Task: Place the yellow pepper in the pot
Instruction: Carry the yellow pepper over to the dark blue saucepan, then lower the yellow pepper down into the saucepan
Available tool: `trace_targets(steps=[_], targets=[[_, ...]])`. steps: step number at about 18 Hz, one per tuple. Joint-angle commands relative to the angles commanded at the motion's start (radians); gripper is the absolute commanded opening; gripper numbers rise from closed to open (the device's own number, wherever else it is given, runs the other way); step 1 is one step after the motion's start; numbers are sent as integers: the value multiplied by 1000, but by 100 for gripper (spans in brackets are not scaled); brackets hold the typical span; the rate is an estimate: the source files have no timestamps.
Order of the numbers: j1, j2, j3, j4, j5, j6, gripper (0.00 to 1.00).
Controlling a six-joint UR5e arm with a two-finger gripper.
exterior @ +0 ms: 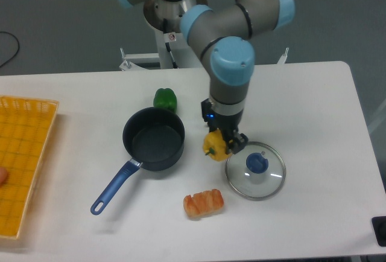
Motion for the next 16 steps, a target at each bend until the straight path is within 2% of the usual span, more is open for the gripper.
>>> trace_targets(steps=[11, 16], targets=[[-166, 5, -20, -43, 0, -141, 61], [-197, 3, -43, -57, 6, -146, 61]])
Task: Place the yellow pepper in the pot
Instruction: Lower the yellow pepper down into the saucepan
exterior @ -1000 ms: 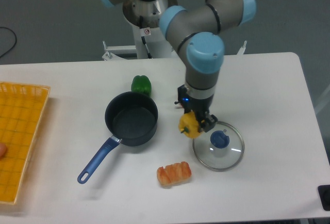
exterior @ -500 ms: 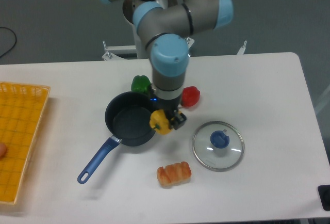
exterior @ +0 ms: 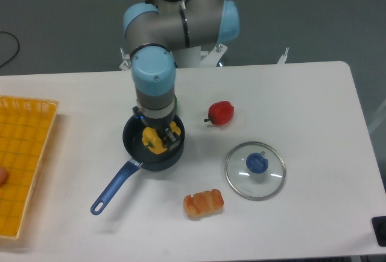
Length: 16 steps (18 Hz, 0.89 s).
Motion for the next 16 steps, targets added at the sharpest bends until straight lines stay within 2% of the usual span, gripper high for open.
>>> trace_targets(steps=[5, 16], targets=[[-18, -2, -31, 8, 28, 2, 61], [-25, -14, -37, 12, 52, 6, 64]])
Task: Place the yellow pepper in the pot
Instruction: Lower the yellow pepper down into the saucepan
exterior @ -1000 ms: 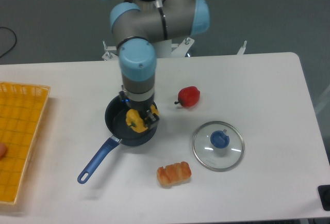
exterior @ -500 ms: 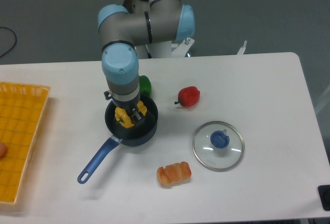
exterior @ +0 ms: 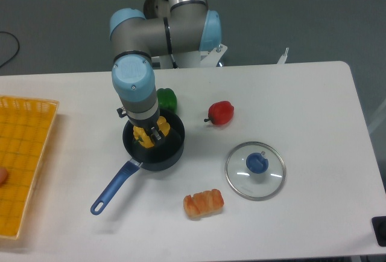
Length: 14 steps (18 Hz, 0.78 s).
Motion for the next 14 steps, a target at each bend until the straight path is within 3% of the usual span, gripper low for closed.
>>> trace_targets(steps=[2, 14], targets=[[0, 0, 0, 0, 0, 2, 70], [-14, -34, -15, 2, 32, 0, 70]])
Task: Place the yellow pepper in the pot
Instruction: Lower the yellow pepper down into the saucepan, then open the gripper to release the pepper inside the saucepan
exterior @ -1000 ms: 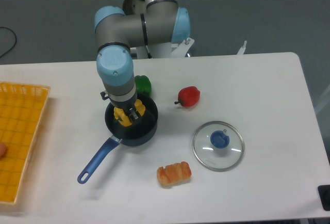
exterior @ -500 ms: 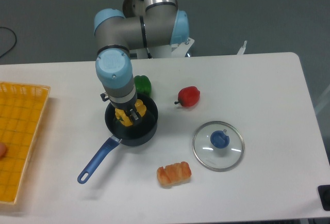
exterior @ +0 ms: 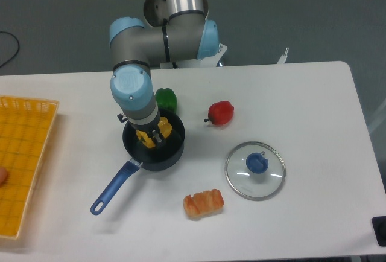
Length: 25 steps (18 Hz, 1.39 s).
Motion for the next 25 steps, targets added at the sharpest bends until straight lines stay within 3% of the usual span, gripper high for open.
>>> trace_targets(steps=[5, 9, 20, 21, 25], targets=[[-2, 0, 2, 0, 0, 0, 72], [-2, 2, 5, 0, 0, 2, 91], [-2, 2, 12, 2, 23, 3, 95], [-2, 2, 12, 3, 31, 2, 99], [5, 2, 52, 5, 41, 0, 100]])
